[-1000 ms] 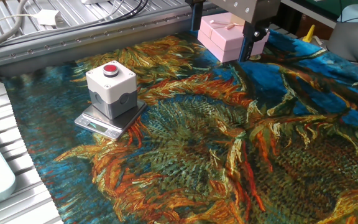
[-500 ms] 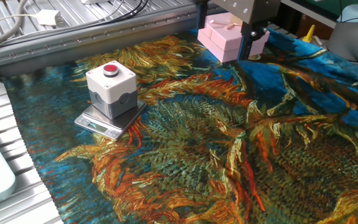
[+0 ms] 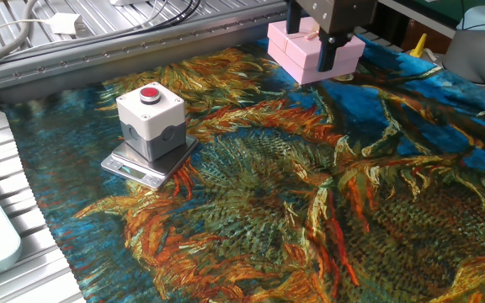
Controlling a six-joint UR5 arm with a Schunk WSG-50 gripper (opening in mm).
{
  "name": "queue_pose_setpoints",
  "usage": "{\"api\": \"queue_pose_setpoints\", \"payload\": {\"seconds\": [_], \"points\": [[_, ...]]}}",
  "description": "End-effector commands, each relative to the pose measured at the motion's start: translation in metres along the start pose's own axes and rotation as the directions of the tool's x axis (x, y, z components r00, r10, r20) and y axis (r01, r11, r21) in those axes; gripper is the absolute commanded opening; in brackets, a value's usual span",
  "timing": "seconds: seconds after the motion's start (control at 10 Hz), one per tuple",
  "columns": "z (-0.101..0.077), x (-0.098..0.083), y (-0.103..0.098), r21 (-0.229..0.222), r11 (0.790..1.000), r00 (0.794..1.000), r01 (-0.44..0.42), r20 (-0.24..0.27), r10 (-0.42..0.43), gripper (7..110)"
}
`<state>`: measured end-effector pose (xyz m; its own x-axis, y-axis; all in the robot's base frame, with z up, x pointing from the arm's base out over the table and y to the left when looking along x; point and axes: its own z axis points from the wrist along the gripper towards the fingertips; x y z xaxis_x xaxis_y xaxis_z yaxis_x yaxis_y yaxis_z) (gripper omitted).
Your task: Remove the object from the scale
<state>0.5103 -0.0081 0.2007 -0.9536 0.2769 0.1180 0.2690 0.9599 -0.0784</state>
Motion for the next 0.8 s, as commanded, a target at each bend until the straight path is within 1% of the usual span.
{"api": "queue_pose_setpoints", "payload": {"seconds": [0.0,0.5,0.7], "points": [[-0.0010,0.0026,0.0014,-0.006,1.000,1.000,-0.022,-0.010,0.022,7],[-0.0010,0.0021,0.0017,-0.007,1.000,1.000,-0.020,-0.009,0.020,7],[-0.0003,0.0010,0.0016,-0.006,1.000,1.000,0.015,-0.006,-0.015,7]]}}
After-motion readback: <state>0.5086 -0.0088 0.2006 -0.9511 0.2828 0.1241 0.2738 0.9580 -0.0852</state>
